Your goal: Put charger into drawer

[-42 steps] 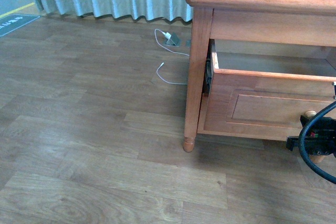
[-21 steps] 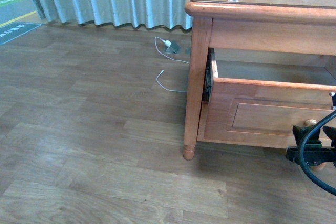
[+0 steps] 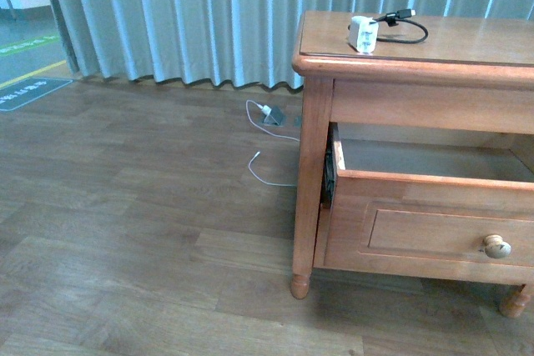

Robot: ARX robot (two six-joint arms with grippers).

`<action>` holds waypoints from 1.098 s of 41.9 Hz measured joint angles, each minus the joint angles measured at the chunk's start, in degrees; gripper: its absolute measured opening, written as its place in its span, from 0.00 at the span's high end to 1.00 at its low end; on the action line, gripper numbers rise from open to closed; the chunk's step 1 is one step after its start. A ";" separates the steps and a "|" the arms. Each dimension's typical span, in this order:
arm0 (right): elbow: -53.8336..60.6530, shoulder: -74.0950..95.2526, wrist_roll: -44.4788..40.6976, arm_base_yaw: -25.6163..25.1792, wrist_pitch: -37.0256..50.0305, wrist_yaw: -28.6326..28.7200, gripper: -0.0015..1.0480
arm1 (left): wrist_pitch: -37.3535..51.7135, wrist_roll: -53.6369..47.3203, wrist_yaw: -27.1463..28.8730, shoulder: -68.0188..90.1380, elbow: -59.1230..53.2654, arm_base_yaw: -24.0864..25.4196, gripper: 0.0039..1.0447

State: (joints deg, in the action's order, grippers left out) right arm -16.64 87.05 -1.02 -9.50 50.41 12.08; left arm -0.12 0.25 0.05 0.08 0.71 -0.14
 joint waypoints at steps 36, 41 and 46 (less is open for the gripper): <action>12.04 -48.59 0.81 -11.32 -17.42 7.67 0.41 | 0.00 0.02 -0.04 0.00 0.00 0.00 0.05; 13.18 -53.35 0.81 -7.48 -20.70 4.24 0.59 | 0.00 0.00 -0.02 0.00 0.00 0.00 0.05; 14.47 -58.42 0.83 -3.41 -24.50 0.13 0.85 | 0.00 0.02 -0.02 0.00 0.00 0.00 0.05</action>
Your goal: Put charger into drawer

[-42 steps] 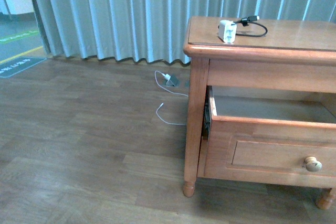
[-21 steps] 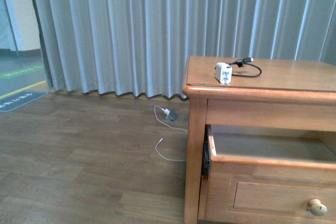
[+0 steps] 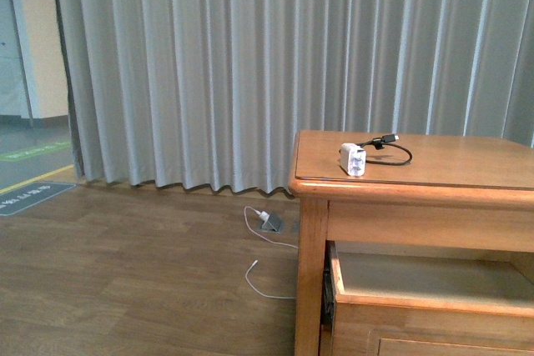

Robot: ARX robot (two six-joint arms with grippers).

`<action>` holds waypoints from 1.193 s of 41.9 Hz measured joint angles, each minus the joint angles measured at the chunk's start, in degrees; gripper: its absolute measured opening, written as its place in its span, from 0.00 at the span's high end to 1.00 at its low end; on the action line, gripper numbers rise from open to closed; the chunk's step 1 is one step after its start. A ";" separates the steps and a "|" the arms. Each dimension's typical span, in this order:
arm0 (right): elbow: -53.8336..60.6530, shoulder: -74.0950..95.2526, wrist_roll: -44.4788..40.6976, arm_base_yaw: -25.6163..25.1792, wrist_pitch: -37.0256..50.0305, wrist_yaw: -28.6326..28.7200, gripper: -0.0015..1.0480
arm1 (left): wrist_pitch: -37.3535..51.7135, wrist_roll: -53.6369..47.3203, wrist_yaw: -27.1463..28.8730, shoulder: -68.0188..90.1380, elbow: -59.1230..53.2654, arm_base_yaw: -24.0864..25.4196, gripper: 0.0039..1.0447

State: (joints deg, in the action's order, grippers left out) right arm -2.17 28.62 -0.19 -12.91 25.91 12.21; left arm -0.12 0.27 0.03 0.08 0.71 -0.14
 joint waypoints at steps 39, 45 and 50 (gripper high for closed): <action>1.92 -5.29 0.02 4.33 -2.05 -3.74 0.08 | 1.07 3.06 5.70 0.63 0.00 -1.97 0.05; 1.92 -5.29 0.02 4.33 -2.05 -3.74 0.08 | 3.58 7.32 13.38 6.88 0.79 -8.02 0.05; 1.92 -5.29 0.02 4.33 -2.05 -3.76 0.08 | 7.82 6.71 13.84 16.68 4.46 -12.74 0.05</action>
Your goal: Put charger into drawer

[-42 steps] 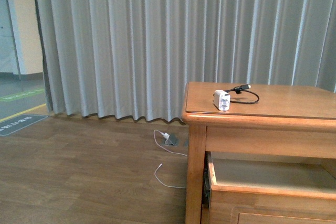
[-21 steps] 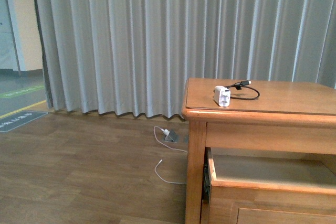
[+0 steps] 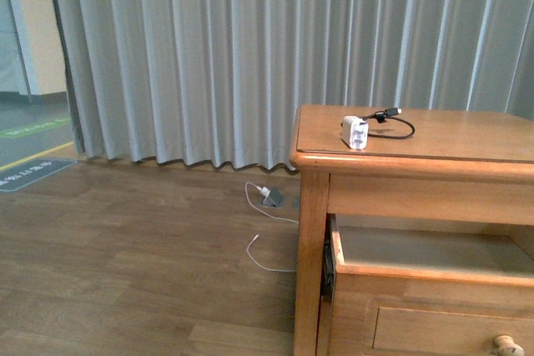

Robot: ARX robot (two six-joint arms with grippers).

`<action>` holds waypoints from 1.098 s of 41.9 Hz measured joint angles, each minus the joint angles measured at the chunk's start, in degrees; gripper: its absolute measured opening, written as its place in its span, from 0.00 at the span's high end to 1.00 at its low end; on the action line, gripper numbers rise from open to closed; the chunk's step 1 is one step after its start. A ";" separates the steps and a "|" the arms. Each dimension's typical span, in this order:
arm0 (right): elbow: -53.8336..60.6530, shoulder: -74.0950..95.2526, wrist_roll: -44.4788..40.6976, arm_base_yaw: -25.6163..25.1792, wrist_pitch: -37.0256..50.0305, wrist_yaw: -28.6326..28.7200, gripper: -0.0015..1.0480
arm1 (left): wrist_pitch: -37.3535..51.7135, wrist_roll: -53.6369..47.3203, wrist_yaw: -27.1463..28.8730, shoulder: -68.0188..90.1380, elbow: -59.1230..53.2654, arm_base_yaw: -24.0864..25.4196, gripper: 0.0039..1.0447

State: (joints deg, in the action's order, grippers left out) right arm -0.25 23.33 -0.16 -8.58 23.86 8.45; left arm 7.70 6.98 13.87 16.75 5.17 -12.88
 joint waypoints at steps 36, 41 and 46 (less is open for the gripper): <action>0.00 0.00 0.00 0.00 0.00 0.02 0.08 | 7.67 0.68 -0.02 82.42 71.17 -12.83 0.05; 0.00 0.00 0.00 0.00 0.00 0.02 0.08 | 4.63 1.07 0.87 91.23 82.62 -15.08 0.05; 0.00 0.00 0.00 0.00 0.00 0.02 0.08 | 1.75 1.22 1.09 99.23 92.61 -16.87 0.05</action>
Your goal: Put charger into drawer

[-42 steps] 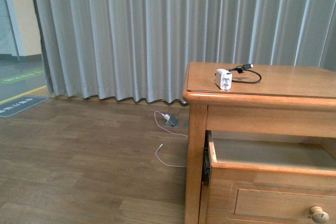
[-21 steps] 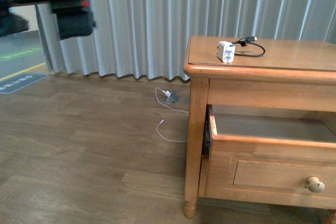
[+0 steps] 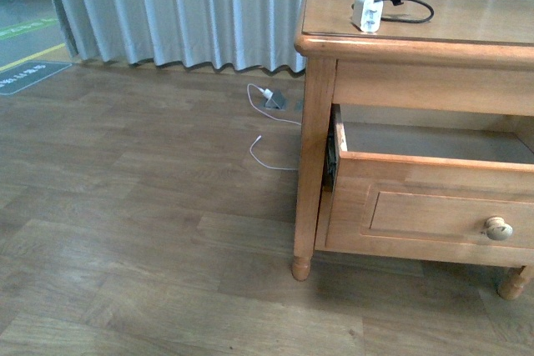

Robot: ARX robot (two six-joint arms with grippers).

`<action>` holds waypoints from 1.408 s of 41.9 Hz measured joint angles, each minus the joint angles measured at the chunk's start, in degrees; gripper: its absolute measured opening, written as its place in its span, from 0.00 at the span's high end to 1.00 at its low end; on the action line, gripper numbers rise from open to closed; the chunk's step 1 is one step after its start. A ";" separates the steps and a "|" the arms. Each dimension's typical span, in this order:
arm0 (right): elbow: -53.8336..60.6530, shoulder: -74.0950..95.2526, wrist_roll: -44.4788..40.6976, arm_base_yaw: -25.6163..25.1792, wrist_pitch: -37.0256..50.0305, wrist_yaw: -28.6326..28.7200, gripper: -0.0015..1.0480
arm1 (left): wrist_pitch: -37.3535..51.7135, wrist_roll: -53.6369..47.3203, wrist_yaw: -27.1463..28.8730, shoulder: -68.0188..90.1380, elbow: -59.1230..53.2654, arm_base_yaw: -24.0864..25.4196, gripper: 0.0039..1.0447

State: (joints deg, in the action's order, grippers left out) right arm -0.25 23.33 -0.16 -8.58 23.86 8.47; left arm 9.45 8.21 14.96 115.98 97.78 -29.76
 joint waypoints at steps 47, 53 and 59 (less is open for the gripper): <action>0.00 -0.02 0.00 0.00 0.00 0.00 0.08 | -13.09 1.27 5.68 25.59 31.43 -3.67 0.56; 0.00 0.00 0.00 0.00 0.00 -0.02 0.08 | -11.17 1.27 5.66 24.22 27.82 -3.63 0.76; 0.00 -0.02 0.00 0.00 0.00 0.00 0.08 | -8.02 1.29 3.58 20.57 22.64 -3.39 0.77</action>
State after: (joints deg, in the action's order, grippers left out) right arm -0.25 23.31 -0.16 -8.58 23.86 8.47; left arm 1.43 9.50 18.55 136.55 120.42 -33.15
